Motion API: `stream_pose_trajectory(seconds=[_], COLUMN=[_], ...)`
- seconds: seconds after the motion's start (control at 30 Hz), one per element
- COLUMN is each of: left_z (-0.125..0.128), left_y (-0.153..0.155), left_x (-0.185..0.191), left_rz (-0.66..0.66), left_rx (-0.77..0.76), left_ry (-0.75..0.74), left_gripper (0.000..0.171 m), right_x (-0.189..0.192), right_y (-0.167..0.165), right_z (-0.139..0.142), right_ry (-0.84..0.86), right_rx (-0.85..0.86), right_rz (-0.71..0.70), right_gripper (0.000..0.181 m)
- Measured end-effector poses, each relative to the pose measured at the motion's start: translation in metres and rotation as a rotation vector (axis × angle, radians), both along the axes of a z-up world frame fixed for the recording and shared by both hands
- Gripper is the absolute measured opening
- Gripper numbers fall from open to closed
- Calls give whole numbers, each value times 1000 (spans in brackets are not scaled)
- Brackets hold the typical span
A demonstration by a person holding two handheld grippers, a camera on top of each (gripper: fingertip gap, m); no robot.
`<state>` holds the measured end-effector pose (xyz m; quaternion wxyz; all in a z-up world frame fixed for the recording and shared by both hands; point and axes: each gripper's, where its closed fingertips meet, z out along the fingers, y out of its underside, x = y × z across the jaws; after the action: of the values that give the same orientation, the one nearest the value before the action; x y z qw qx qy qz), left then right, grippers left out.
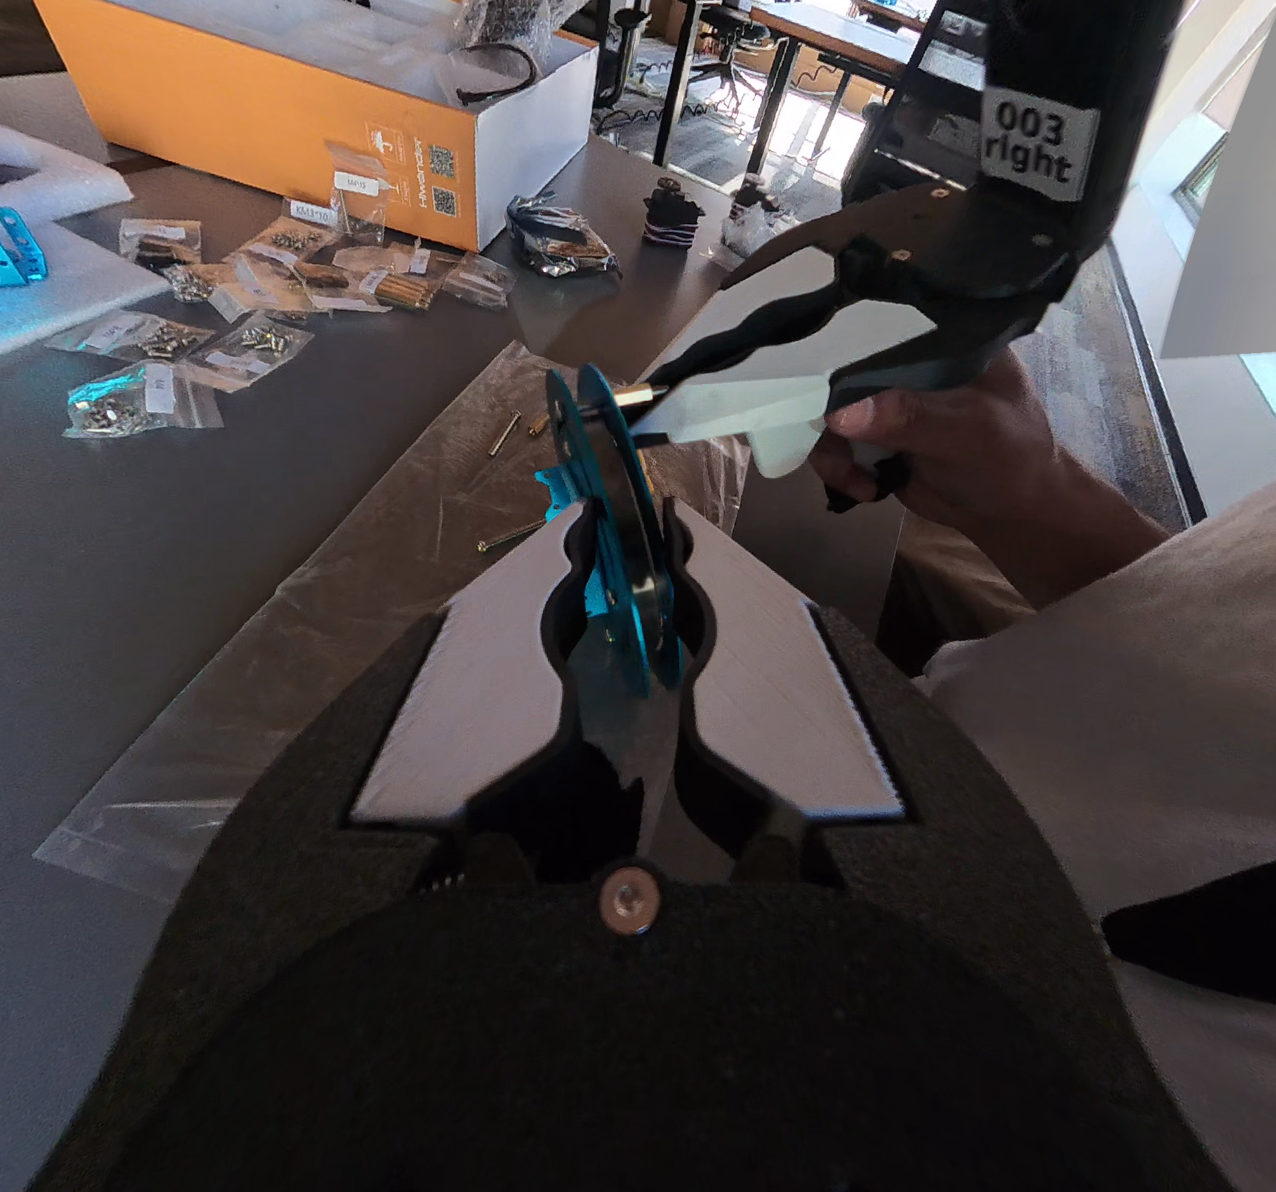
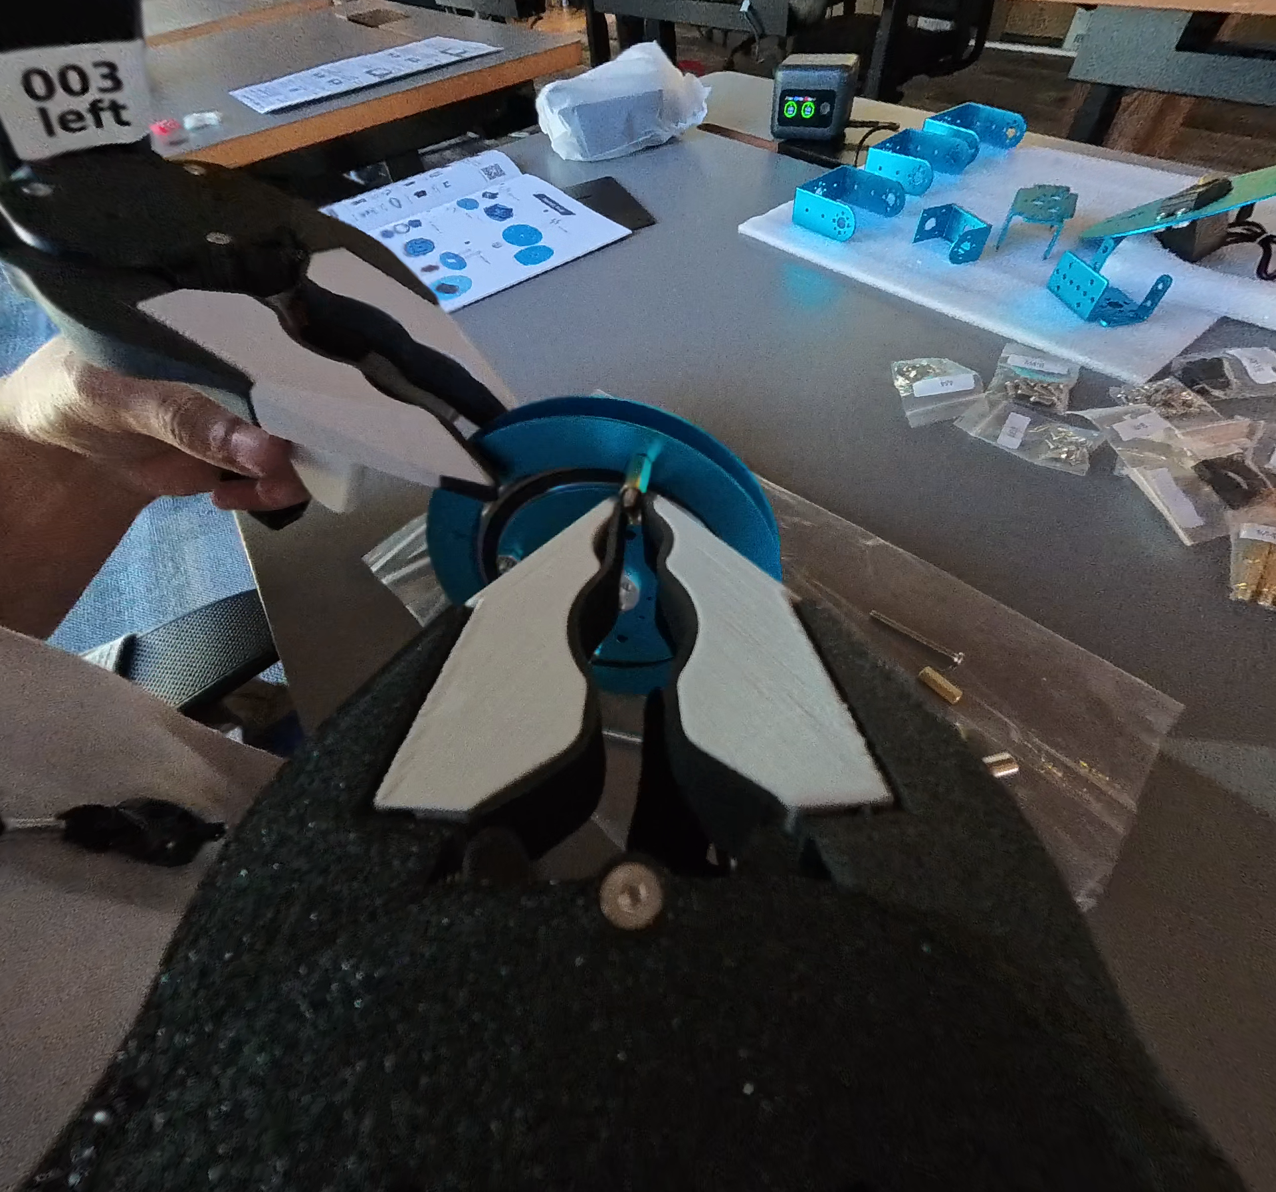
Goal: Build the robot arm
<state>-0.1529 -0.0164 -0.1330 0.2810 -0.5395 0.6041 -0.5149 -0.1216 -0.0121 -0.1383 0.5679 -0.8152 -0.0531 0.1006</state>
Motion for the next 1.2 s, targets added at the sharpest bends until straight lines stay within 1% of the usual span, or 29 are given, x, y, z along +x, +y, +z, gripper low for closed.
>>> stream_pose_trajectory(seconds=[0.07, 0.13, 0.2, 0.27, 0.33, 0.43, 0.5, 0.57, 0.6, 0.63, 0.7, 0.77, 0.83, 0.87, 0.93, 1.0, 1.07, 1.13, 1.2], left_z=[7, 9, 5, 0, 0, -6, -16, -21, -23, -24, -25, -24, -22, -21, -20, -20, -20, -20, -20], left_y=[1, 2, -1, -5, -5, -1, 4, 3, 2, 2, 7, 9, 8, 5, 0, -1, 0, -1, -5], left_x=[-1, 0, 4, 9, 13, 18, 17, 13, 11, 10, 6, 3, 3, 4, 5, 5, 5, 3, 0], left_rz=[-11, -22, -28, -23, -3, 36, 65, 58, 50, 48, 63, 83, 109, 116, 137, 170, 199, 215, 206], left_rx=[-38, -51, -19, 42, 81, 109, 140, 129, 108, 90, 88, 80, 67, 59, 71, 91, 88, 92, 109], left_ry=[-37, -44, -32, -9, -1, 67, 130, 157, 163, 165, 172, 173, 154, 145, 130, 123, 116, 97, 76], left_gripper=[18, 23, 25, 32, 36, 30, 26, 26, 24, 18, 14, 14, 13, 13, 12, 13, 13, 13, 13], right_x=[6, 5, 4, 3, 2, -1, -10, -19, -21, -22, -24, -22, -23, -25, -27, -28, -27, -28, -30], right_y=[-2, -6, -7, -7, -5, -3, -2, -1, 0, 0, -2, -7, -10, -10, -8, -4, -2, -3, -6], right_z=[0, 0, -1, 0, 1, 0, 1, 2, 2, 1, 3, 11, 17, 17, 13, 6, 4, 5, 6], right_ry=[32, 59, 65, 75, 68, 34, 21, 8, 7, 2, 5, 14, 10, -5, -79, -163, -209, -204, -167], right_rx=[6, 2, 7, 4, 2, 3, 8, 19, 20, 16, 29, 59, 66, 62, 52, 24, 34, 36, 33], right_rz=[21, 71, 88, 94, 91, 89, 121, 155, 156, 160, 187, 199, 200, 198, 152, 110, 70, 67, 94], right_gripper=[3, 2, 3, 2, 1, 2, 3, 3, 3, 1, 1, 5, 14, 17, 21, 17, 7, 4, 4])
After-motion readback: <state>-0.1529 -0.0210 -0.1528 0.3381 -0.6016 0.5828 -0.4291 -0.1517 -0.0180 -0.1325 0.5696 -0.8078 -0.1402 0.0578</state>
